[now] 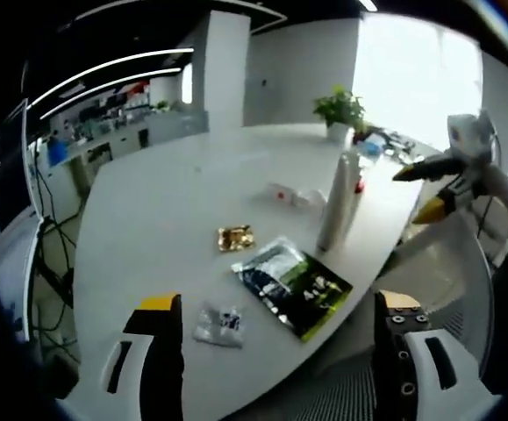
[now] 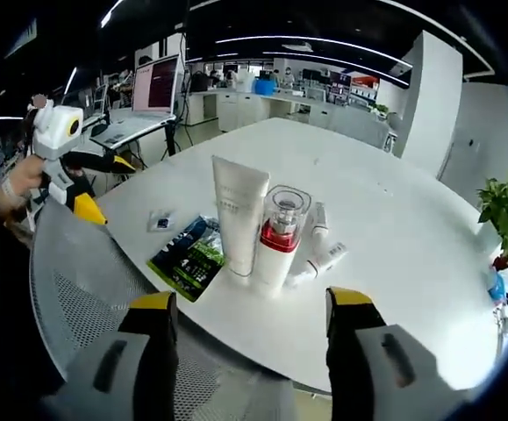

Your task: Arrange the skincare products in the storage area until every visible bottle or jar stands upright without overlapping.

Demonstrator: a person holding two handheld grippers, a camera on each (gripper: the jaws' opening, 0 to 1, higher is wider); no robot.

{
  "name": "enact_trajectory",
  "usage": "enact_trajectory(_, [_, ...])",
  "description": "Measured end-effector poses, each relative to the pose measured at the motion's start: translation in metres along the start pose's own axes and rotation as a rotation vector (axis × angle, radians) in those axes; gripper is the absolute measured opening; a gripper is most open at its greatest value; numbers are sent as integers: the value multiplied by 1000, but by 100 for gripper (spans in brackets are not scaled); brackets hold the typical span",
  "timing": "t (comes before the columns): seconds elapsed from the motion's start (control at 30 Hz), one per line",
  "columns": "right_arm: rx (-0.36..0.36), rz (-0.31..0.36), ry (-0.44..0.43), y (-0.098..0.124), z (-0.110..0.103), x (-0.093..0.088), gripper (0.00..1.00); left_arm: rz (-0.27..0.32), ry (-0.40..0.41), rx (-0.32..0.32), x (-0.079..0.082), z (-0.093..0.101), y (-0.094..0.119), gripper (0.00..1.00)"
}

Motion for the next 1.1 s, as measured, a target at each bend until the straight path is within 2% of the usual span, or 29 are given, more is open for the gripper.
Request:
enact_trajectory(0.1, [-3, 3, 3, 1, 2, 1, 79, 3, 6, 6, 5, 0, 0, 93])
enact_trajectory(0.27, [20, 7, 6, 2, 8, 0, 88, 12, -24, 8, 11, -4, -2, 96])
enact_trajectory(0.4, [31, -7, 13, 0, 16, -7, 92, -14, -41, -1, 11, -6, -8, 97])
enact_trajectory(0.6, [63, 14, 23, 0, 27, -4, 95, -16, -36, 15, 7, -3, -15, 97])
enact_trajectory(0.7, [79, 2, 50, -2, 36, -6, 95, -25, -29, 27, 5, -1, -18, 97])
enact_trajectory(0.77, [115, 13, 61, -5, 40, -6, 95, -25, -28, 43, 4, 0, -19, 97])
enact_trajectory(0.8, [174, 10, 60, -7, 39, -8, 94, -23, -26, 49, 4, 0, -19, 97])
enact_trajectory(0.87, [196, 17, 68, -11, 43, -8, 95, -21, -21, 63, 5, 0, -19, 97])
enact_trajectory(0.97, [243, -14, 135, -19, 54, -11, 95, -20, -20, 84, 6, 3, -19, 97])
enact_trajectory(1.1, [300, -23, 217, -30, 65, -11, 96, -32, -16, 97, 4, 5, -19, 97])
Point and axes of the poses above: the point that each gripper's makers call its tool centre point, and the gripper's own axes: y roughly backward along the fingers, z roughly to its right, x roughly out of its top, the point moved 3 cm from there along y, roughly backward along the fingers, and after that the axes turned 15 degrees about z, right-handed, at the moved point
